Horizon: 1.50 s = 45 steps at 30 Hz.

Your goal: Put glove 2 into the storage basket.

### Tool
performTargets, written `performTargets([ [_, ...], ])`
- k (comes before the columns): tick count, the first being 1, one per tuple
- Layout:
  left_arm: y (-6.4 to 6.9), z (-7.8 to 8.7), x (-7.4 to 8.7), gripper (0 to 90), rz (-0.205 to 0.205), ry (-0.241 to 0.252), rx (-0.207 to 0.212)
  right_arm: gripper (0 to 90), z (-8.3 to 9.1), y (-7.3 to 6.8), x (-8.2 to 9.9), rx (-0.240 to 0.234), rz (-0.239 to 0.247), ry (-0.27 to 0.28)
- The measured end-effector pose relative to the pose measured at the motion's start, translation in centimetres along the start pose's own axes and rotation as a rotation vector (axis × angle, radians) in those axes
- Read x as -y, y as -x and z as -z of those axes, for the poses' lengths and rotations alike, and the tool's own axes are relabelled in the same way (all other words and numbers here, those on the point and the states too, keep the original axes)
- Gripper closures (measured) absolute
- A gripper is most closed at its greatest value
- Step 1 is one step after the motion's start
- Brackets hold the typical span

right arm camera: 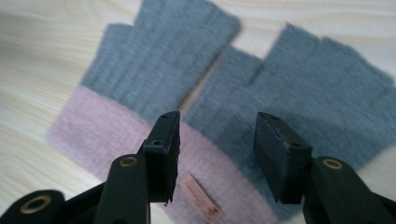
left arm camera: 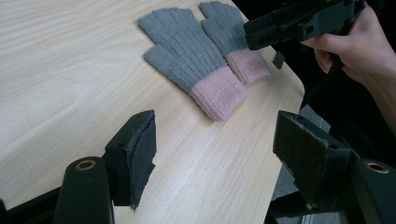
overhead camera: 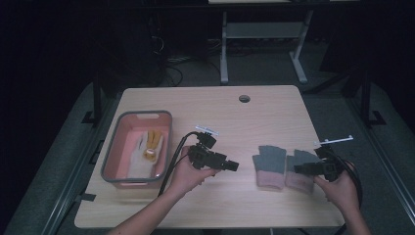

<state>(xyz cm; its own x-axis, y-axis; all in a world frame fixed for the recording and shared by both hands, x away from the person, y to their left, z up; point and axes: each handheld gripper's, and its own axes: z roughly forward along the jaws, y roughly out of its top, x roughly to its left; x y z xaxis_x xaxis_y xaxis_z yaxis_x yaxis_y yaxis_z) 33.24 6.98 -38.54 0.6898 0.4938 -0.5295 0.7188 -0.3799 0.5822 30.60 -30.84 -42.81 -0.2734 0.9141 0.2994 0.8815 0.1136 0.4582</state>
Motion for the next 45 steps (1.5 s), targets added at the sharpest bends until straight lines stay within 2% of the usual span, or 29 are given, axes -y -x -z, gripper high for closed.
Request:
performTargets([
  [5, -0.1, -0.4, 0.0, 30.3, 0.002, -0.007, 0.003, 51.6, -0.5, 0.4, 0.6, 0.051, 0.013, -0.024],
  [10, -0.1, -0.9, 0.1, 30.3, 0.002, -0.013, 0.008, 52.3, -1.3, 0.1, 1.0, 0.097, 0.031, -0.050],
  [17, 0.0, -1.7, 0.2, 30.3, 0.003, -0.017, 0.012, 60.6, -1.5, -0.1, 1.3, 0.108, 0.041, -0.039],
  [20, 0.2, -2.0, 0.4, 30.3, -0.004, -0.030, 0.014, 67.2, -1.5, -0.2, 1.3, 0.113, 0.040, -0.041],
  [25, 0.2, -2.2, 0.7, 30.3, -0.007, -0.039, 0.015, 78.8, -1.6, -0.3, 1.1, 0.093, 0.014, -0.045],
  [32, 0.1, -2.2, 0.7, 30.3, -0.002, -0.037, 0.013, 81.6, -1.4, 0.0, 1.2, 0.068, -0.012, -0.032],
  [37, 0.0, -1.9, 0.7, 30.3, -0.001, -0.027, 0.009, 82.3, -0.9, 0.0, 1.1, 0.065, -0.008, -0.023],
  [45, 0.0, -1.7, 0.8, 30.4, 0.001, -0.025, 0.009, 82.3, 1.1, -0.9, 0.4, 0.042, 0.002, 0.022],
])
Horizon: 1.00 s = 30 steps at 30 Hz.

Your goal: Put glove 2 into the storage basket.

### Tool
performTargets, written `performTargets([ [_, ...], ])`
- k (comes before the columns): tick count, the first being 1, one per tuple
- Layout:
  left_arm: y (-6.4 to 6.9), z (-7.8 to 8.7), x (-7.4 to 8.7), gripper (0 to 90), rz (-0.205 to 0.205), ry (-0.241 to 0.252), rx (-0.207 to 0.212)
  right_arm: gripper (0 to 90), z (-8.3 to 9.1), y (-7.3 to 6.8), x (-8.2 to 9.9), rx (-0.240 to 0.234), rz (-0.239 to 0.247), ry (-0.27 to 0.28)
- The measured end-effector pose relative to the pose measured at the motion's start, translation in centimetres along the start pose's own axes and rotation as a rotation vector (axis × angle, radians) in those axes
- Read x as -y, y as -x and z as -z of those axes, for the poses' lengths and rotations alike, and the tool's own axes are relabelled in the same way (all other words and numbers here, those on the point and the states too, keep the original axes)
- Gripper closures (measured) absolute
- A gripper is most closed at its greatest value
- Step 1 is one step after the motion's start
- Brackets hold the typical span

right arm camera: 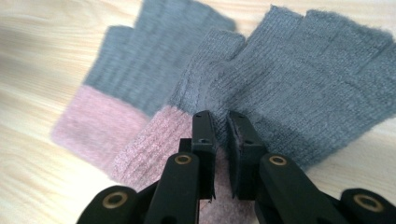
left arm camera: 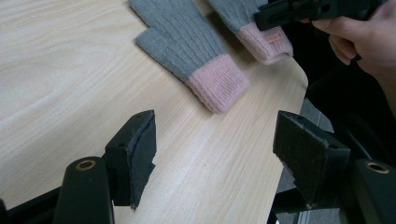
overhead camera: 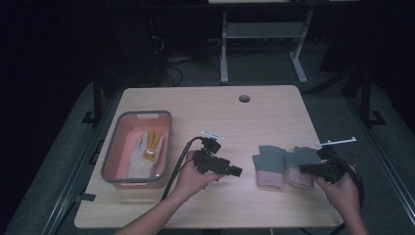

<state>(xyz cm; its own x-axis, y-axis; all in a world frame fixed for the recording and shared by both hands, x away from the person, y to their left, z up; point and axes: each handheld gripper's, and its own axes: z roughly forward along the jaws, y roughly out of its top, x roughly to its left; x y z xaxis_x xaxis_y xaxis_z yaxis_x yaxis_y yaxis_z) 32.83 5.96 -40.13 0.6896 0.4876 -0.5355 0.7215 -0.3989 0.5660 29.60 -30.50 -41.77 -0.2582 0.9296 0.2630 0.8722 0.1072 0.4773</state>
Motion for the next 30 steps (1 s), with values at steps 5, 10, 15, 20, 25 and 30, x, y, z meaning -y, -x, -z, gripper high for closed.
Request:
performTargets([
  [5, 0.0, 0.1, 0.0, 30.4, 0.000, 0.003, -0.002, 82.1, 0.4, -1.6, -0.8, -0.016, 0.031, 0.016],
  [10, -0.1, 0.0, 0.2, 30.5, 0.005, 0.003, 0.001, 82.0, -0.2, -3.3, -1.6, -0.042, 0.065, 0.009],
  [15, -0.1, -0.1, 0.3, 30.5, 0.010, 0.005, 0.002, 82.0, -1.2, -4.4, -2.1, -0.066, 0.080, 0.000],
  [20, -0.1, -0.3, 0.3, 30.5, 0.011, 0.002, 0.004, 81.9, -2.1, -5.5, -2.6, -0.077, 0.099, -0.018],
  [25, -0.1, -0.6, 0.3, 30.5, 0.017, 0.003, 0.005, 81.7, -3.0, -6.3, -3.0, -0.078, 0.123, -0.033],
  [30, -0.1, -0.9, 0.3, 30.5, 0.017, 0.001, 0.005, 81.3, -3.5, -6.8, -3.1, -0.078, 0.125, -0.045],
])
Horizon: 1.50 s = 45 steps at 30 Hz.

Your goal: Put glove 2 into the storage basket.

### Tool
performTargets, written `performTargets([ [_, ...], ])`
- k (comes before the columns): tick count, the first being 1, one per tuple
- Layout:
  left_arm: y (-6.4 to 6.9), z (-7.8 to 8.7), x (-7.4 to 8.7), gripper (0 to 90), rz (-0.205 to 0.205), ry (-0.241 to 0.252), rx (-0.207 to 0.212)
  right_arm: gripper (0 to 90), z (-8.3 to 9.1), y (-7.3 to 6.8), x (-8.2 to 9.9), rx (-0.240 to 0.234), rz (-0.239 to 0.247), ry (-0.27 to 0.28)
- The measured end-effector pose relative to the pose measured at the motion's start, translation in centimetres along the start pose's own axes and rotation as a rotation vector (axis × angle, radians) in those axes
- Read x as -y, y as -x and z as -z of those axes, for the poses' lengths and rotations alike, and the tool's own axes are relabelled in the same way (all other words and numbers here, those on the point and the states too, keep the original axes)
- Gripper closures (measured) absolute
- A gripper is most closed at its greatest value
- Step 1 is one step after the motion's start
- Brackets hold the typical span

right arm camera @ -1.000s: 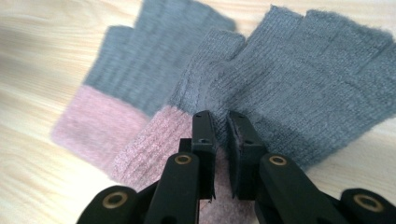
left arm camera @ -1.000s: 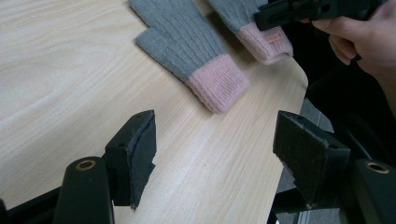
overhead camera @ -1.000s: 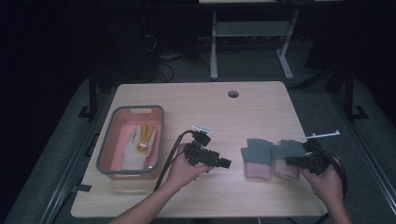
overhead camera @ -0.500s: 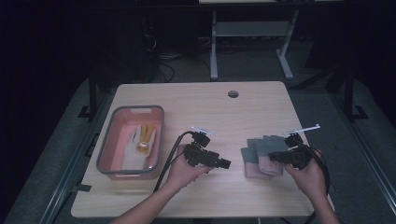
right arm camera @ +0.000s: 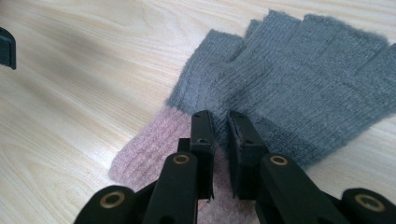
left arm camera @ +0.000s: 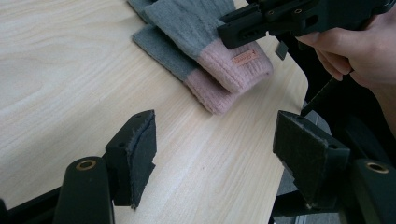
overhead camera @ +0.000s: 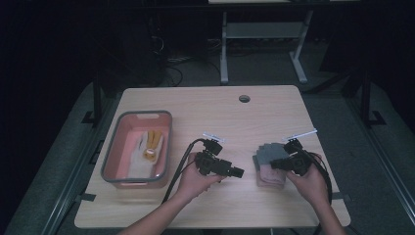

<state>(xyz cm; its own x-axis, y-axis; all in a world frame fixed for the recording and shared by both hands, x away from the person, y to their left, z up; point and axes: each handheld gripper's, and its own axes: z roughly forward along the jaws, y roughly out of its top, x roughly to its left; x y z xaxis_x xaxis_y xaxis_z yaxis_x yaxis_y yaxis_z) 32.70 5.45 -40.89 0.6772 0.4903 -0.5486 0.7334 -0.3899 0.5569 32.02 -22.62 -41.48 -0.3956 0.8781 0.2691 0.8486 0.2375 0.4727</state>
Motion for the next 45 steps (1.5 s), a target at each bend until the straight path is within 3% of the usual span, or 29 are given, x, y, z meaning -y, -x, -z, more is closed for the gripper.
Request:
performTargets([
  [9, 0.0, -1.2, 0.0, 30.6, 0.019, -0.007, 0.004, 78.0, -1.2, 0.3, 0.3, -0.019, 0.000, -0.020],
  [16, 0.0, -2.5, -0.3, 30.6, 0.046, -0.020, -0.007, 68.9, -0.4, 0.8, 0.7, -0.033, -0.008, 0.038],
  [21, 0.1, -3.4, -0.5, 30.7, 0.052, -0.014, -0.002, 62.8, 0.4, 1.7, 1.1, -0.039, -0.037, 0.066],
  [31, 0.3, -6.1, -1.2, 31.9, 0.099, -0.008, 0.015, 53.1, 1.0, 3.4, 2.1, -0.079, -0.116, 0.110],
  [45, 0.1, -8.7, -1.5, 33.7, 0.157, -0.016, 0.016, 50.5, 0.3, 5.2, 4.0, -0.136, -0.230, 0.150],
])
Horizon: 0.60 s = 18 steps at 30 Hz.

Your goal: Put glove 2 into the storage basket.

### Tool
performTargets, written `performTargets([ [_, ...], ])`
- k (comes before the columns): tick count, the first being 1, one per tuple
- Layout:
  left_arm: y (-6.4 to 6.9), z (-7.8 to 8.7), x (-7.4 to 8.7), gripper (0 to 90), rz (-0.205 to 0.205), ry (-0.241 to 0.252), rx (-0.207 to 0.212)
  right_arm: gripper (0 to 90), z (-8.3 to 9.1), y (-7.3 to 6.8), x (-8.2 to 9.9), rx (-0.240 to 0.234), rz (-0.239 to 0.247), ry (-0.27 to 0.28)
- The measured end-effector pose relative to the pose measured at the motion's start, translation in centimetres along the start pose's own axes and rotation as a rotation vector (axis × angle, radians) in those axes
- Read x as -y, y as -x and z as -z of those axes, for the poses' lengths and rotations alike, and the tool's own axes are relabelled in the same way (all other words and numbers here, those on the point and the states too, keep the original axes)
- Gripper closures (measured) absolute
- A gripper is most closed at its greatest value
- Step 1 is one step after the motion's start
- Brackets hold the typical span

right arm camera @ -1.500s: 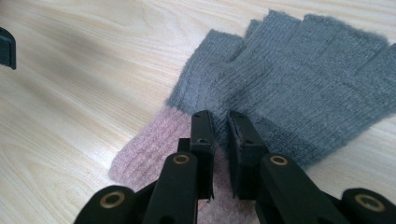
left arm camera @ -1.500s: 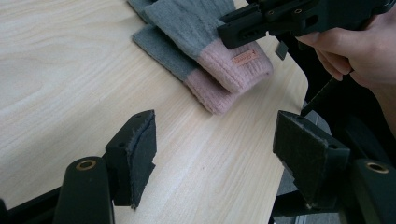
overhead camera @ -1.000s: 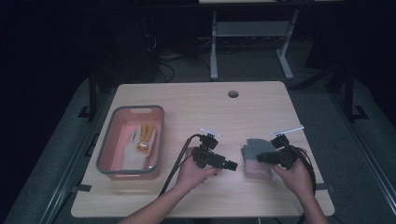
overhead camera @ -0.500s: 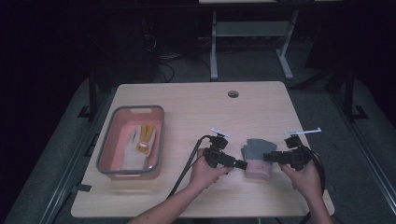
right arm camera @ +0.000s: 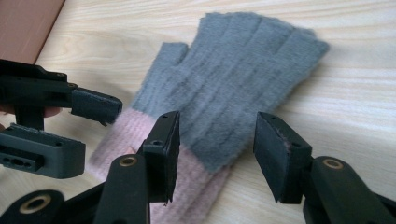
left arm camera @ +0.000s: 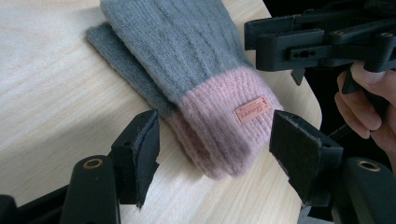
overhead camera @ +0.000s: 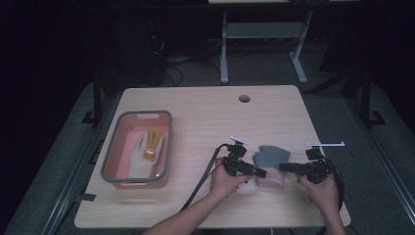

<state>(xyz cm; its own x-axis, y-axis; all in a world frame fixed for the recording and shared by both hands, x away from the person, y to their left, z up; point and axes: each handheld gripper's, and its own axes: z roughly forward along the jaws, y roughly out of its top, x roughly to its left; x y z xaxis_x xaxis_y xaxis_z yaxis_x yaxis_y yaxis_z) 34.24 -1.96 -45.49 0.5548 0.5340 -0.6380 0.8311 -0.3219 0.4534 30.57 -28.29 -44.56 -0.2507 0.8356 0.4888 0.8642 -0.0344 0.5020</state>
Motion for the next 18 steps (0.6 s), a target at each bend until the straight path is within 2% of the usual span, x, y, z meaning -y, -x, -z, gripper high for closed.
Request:
performTargets([
  [4, -0.1, -0.6, 0.0, 34.8, 0.014, -0.006, 0.013, 50.6, -0.1, 0.6, 0.2, -0.018, -0.022, 0.007],
  [9, -0.1, -1.3, 0.0, 36.3, 0.025, -0.021, 0.009, 50.7, -0.4, 0.9, 0.4, -0.043, -0.044, 0.010],
  [18, -0.2, -1.7, 0.1, 40.0, 0.021, -0.026, 0.007, 51.2, -0.8, 1.4, 0.7, -0.059, -0.091, 0.020],
])
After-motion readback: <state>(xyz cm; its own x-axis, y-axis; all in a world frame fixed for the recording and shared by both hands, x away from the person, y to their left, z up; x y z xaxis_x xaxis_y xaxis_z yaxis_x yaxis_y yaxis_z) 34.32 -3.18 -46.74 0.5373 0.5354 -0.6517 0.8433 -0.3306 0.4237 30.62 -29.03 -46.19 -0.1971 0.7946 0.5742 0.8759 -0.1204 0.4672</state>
